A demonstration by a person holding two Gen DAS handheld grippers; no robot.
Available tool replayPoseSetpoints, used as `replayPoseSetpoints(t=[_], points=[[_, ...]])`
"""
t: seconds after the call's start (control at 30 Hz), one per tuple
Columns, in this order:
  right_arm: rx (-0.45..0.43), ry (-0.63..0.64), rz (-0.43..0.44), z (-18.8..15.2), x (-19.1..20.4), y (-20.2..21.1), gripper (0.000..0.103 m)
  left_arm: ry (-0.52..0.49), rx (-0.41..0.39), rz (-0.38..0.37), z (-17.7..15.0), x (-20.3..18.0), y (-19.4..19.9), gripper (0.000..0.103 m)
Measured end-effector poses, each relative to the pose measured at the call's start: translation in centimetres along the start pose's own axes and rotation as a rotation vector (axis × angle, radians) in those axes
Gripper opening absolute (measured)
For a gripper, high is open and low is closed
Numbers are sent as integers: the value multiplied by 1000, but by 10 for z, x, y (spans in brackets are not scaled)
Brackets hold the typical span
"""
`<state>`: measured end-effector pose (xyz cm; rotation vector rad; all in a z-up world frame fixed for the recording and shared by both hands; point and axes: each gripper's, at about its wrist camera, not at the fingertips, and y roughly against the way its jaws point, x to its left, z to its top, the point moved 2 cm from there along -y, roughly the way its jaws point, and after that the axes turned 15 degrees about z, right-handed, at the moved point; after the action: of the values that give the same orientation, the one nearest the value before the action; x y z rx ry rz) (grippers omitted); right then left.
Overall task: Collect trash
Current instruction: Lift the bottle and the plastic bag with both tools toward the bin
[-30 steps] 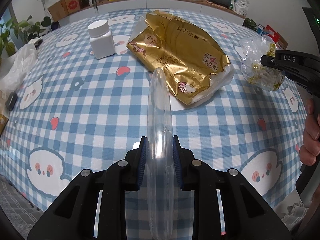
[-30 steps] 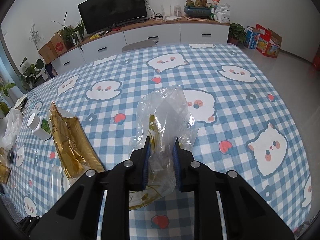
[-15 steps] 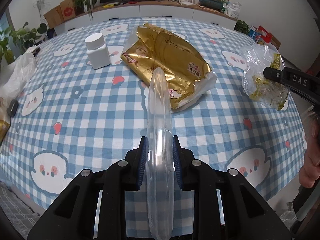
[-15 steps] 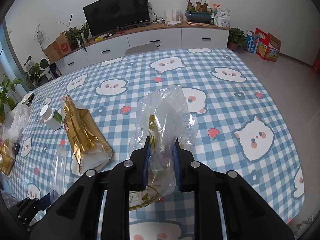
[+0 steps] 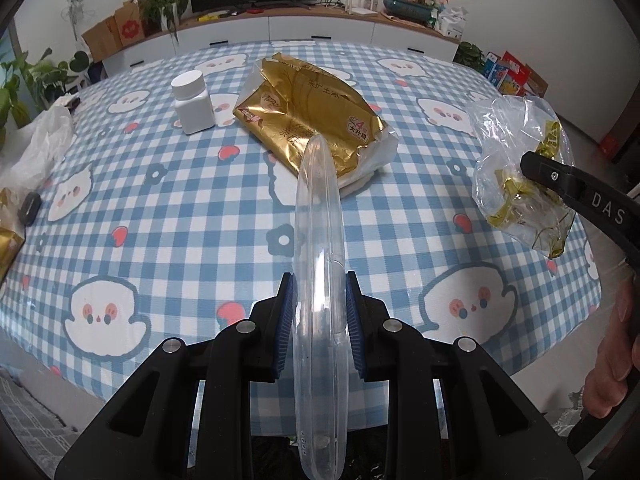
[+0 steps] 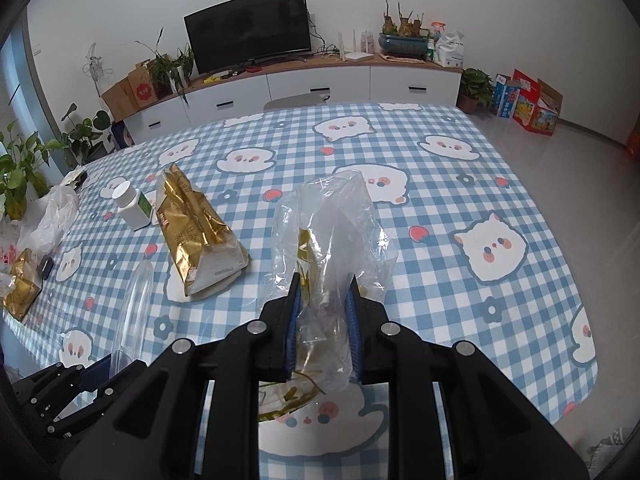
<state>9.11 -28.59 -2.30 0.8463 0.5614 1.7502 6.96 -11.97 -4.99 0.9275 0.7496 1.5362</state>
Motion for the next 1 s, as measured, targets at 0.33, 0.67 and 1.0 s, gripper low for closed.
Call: replayPoseSetpoints(t=[0.33,0.67,1.0], points=[[-10,6,-3,-28,7,29,19,-2,-7,-14,-16,2,19,24],[0,8,-2,-59,13,50,19,-12,-14,-23,-33,1,36,24],[27,-8,-12,-92,8,63,19,-17,-8,-31,-55,3,49,24]])
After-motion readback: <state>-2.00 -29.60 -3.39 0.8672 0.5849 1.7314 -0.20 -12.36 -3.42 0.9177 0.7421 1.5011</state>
